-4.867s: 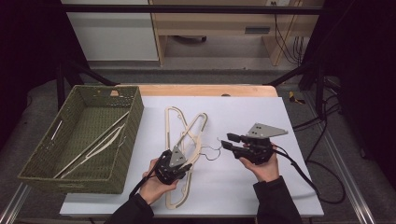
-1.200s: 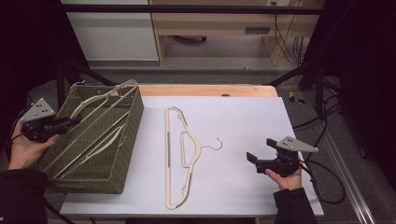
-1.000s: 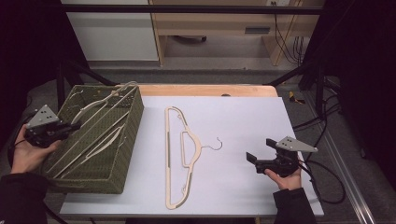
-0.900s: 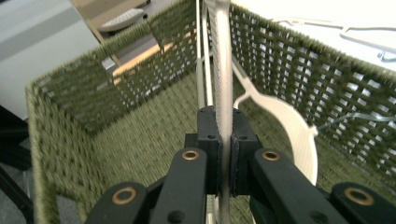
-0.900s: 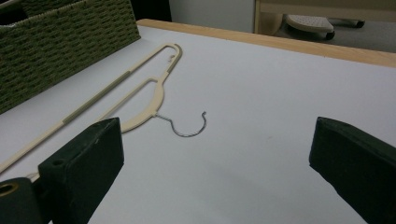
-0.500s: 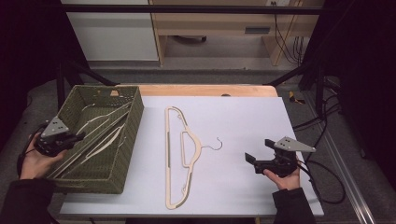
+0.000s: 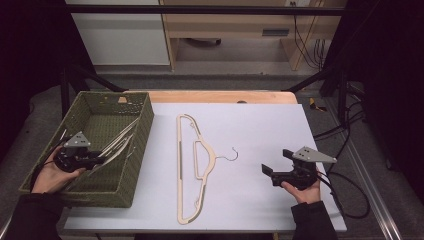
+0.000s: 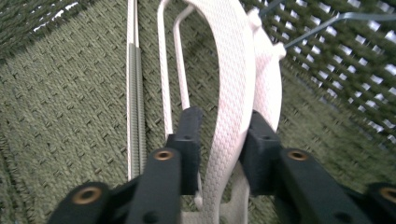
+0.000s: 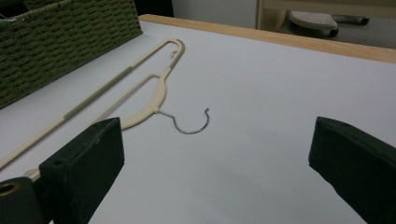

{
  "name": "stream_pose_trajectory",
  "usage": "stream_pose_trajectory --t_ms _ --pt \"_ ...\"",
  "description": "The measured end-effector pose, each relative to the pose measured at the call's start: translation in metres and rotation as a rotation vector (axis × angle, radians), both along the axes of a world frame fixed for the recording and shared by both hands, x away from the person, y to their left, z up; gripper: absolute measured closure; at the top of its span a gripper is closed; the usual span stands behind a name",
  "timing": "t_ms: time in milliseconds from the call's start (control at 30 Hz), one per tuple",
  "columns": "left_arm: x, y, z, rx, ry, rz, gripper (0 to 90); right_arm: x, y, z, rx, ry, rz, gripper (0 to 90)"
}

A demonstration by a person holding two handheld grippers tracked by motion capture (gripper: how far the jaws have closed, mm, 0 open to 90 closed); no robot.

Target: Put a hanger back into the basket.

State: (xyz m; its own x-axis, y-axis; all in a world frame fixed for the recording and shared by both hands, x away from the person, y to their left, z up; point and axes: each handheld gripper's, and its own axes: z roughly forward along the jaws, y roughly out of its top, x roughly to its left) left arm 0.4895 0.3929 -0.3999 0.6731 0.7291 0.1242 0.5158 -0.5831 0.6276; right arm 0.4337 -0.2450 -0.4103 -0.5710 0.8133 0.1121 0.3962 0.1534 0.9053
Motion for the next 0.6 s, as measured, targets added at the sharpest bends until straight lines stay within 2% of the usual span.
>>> stream_pose_trajectory --t_ms 167,200,267,333,433,533,600 --pt "-0.001 -0.001 0.005 -0.006 -0.023 0.019 48.7 0.000 0.000 0.000 0.002 0.000 0.001 3.9" --pt "-0.001 -0.002 0.006 -0.017 -0.033 0.027 46.5 0.000 0.000 0.000 0.002 -0.001 0.000 3.9" --pt "-0.002 -0.003 0.009 -0.053 -0.036 0.041 36.5 0.000 0.000 0.000 0.001 -0.002 0.000 3.8" --pt "-0.004 -0.004 0.015 -0.087 -0.076 0.061 32.3 0.000 0.000 0.001 0.002 -0.003 0.000 3.8" --pt "-0.009 -0.007 0.026 -0.135 -0.135 0.093 21.5 0.000 0.000 0.001 0.011 -0.004 0.005 4.1" --pt "-0.015 -0.011 0.040 -0.195 -0.178 0.113 13.6 0.000 0.001 0.001 0.020 -0.004 0.015 3.5" --pt "-0.022 -0.016 0.048 -0.228 -0.215 0.109 10.7 0.000 0.003 0.002 0.035 -0.002 0.020 3.1"
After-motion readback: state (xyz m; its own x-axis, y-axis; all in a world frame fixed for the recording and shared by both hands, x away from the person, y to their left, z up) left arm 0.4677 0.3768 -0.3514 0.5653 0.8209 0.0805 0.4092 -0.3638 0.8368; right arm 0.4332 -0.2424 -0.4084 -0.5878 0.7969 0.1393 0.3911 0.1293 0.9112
